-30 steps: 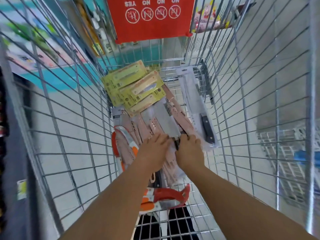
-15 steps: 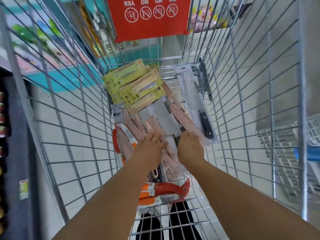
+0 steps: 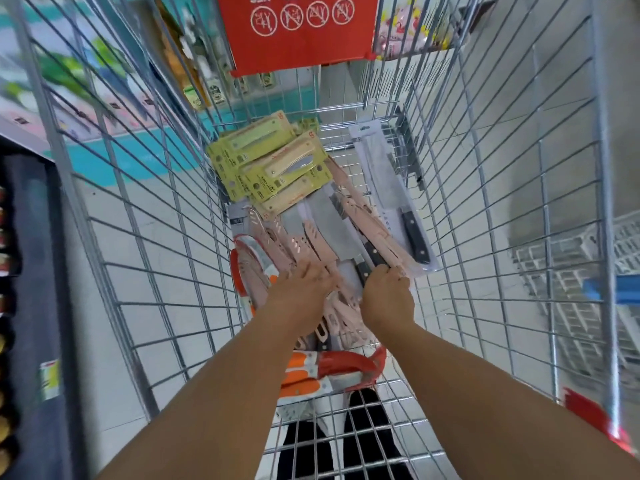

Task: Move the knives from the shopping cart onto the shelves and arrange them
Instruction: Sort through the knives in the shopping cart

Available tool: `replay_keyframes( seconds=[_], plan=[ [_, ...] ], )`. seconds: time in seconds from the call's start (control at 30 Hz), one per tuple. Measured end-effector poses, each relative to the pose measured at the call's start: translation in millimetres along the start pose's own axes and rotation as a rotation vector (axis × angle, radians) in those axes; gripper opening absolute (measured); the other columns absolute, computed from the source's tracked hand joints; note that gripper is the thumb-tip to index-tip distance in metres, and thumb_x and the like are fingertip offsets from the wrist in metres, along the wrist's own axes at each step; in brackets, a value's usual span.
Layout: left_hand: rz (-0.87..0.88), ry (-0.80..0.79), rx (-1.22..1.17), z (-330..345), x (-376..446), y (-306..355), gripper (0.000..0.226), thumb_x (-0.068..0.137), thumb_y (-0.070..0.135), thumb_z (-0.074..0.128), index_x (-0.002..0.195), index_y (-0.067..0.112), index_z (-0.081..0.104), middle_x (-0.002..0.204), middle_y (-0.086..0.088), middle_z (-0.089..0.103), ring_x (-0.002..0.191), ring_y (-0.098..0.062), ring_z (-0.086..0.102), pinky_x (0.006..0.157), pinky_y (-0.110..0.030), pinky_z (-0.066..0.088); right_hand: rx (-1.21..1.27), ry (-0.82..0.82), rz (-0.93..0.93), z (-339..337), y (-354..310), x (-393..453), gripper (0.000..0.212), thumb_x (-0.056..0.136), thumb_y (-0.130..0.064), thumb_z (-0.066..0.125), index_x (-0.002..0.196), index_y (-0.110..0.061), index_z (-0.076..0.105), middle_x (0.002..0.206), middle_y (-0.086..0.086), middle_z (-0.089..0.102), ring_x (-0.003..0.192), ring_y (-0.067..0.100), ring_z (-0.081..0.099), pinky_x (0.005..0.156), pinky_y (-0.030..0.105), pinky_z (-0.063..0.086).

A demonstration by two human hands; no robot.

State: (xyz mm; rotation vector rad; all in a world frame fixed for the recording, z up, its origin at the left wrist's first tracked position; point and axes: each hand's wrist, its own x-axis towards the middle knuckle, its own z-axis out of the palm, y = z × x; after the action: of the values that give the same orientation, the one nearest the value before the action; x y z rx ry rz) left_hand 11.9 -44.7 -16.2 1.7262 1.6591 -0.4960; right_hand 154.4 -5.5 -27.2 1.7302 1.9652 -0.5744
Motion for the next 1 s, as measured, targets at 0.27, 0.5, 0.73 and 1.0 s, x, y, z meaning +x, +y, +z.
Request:
replay_keyframes(
  seconds=[0.27,0.5,0.73,1.0],
  plan=[
    [-0.031,-0.013,0.012,-3.2,1.7,8.7,0.072,0.094,0.005,0.039,0.152,0.030,0.004,0.160,-0.009,-0.006,0.146,-0.029,-0.010,0.116,-0.050,0.000,0.005,0.096,0.095,-29.2,24.5,-4.9,0.053,0.086,-0.028,0.065,0.128,-0.003,0.043,0.125,0.017,0.050,0.114,0.031,0.046,0.097,0.037,0.042],
    [-0.054,-0.021,-0.140,-6.9,7.2,15.8,0.077,0.094,0.007,0.045,0.152,0.032,0.001,0.160,-0.006,-0.009,0.146,-0.028,-0.012,0.117,-0.051,0.001,0.256,0.069,-0.002,-44.6,34.4,-11.3,0.057,0.087,-0.016,0.064,0.133,-0.007,0.032,0.132,0.015,0.033,0.095,0.030,0.056,0.083,0.035,0.051],
    [-0.121,0.165,-0.751,-43.9,5.3,54.4,0.042,0.097,0.025,0.049,0.136,0.019,0.037,0.127,-0.003,0.052,0.112,-0.024,0.054,0.091,-0.036,0.044,0.176,0.121,-0.020,-56.9,40.3,-43.8,0.067,0.090,-0.015,0.052,0.146,-0.023,0.016,0.126,0.012,0.046,0.112,0.026,0.047,0.094,0.036,0.043],
    [-0.052,0.252,-0.939,-80.3,19.0,92.3,0.041,0.098,0.012,0.044,0.138,0.015,0.039,0.134,-0.010,0.045,0.093,-0.019,0.051,0.077,-0.024,0.039,0.430,0.169,0.098,-69.5,46.0,-41.7,0.068,0.090,-0.014,0.052,0.147,-0.027,0.018,0.127,0.013,0.043,0.114,0.028,0.047,0.096,0.040,0.045]
  ],
)
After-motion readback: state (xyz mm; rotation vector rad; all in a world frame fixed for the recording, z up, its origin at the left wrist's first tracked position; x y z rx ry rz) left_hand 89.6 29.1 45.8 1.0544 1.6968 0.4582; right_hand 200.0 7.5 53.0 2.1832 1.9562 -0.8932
